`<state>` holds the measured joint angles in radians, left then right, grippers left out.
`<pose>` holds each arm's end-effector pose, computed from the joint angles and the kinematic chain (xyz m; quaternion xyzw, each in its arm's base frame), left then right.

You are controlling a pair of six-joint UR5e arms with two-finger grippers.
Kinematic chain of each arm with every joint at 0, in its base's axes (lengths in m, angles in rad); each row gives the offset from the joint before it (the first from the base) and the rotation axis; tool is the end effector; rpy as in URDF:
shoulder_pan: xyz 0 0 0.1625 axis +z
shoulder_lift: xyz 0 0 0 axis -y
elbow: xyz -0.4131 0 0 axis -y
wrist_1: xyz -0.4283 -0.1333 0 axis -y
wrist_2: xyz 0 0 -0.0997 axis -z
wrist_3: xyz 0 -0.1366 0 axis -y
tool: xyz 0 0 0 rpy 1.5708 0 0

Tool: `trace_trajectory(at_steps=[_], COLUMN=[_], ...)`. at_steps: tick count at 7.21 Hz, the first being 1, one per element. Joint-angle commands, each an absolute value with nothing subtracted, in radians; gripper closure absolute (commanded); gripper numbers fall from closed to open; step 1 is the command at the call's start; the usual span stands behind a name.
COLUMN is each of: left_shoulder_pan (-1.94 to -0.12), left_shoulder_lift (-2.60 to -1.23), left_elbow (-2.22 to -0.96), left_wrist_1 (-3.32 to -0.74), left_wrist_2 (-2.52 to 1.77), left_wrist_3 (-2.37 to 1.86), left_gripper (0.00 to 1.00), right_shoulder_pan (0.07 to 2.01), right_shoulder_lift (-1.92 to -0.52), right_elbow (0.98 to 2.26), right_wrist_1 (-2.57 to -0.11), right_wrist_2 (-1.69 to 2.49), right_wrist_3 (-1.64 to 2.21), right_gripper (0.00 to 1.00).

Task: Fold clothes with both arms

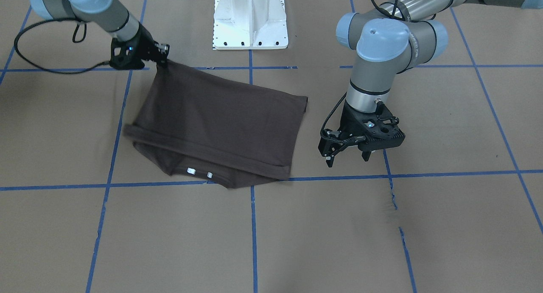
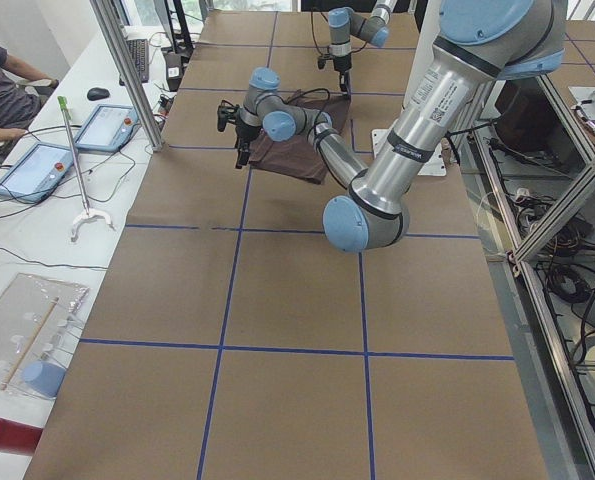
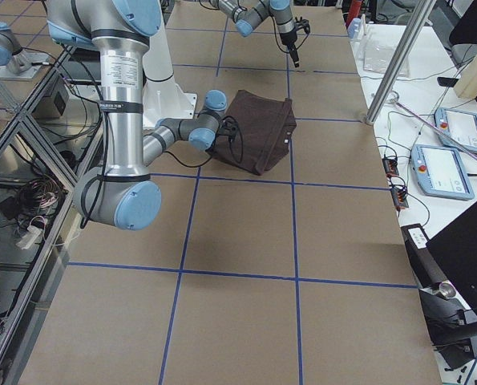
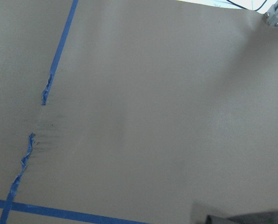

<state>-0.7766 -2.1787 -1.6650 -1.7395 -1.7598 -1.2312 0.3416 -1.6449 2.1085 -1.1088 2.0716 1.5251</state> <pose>0.4451 -0.5883 0.2352 0.1498 0.4015 -0.1568 0.8898 -0.4562 -0.2340 0.3753 -0.1343 -0.4671 0.0184 0.8737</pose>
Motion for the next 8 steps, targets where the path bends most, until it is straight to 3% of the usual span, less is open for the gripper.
trace_trajectory(at_steps=[1, 2, 5, 8], left_shoulder_pan=[-0.753, -0.733, -0.474, -0.261], left_shoulder_lift=[-2.169, -2.166, -2.112, -2.080], left_elbow=[-1.709, -1.719, -1.903, -1.882], left_wrist_1=[-1.740, -1.738, -1.567, -1.572], left_wrist_2=[-1.758, -1.762, -1.767, -1.756], left_wrist_3=[-1.264, -1.266, -1.627, -1.895], left_gripper=[0.00, 0.00, 0.01, 0.06], right_shoulder_pan=[0.171, 0.170, 0.456, 0.589], right_shoulder_lift=[-1.733, -1.726, -1.605, -1.470], right_elbow=[2.186, 2.197, 2.200, 2.148], right_wrist_1=[-1.108, -1.103, -1.100, -1.106], right_wrist_2=[2.065, 2.065, 2.065, 2.065], right_wrist_3=[1.603, 1.603, 1.601, 1.600], right_gripper=[0.01, 0.00, 0.00, 0.00])
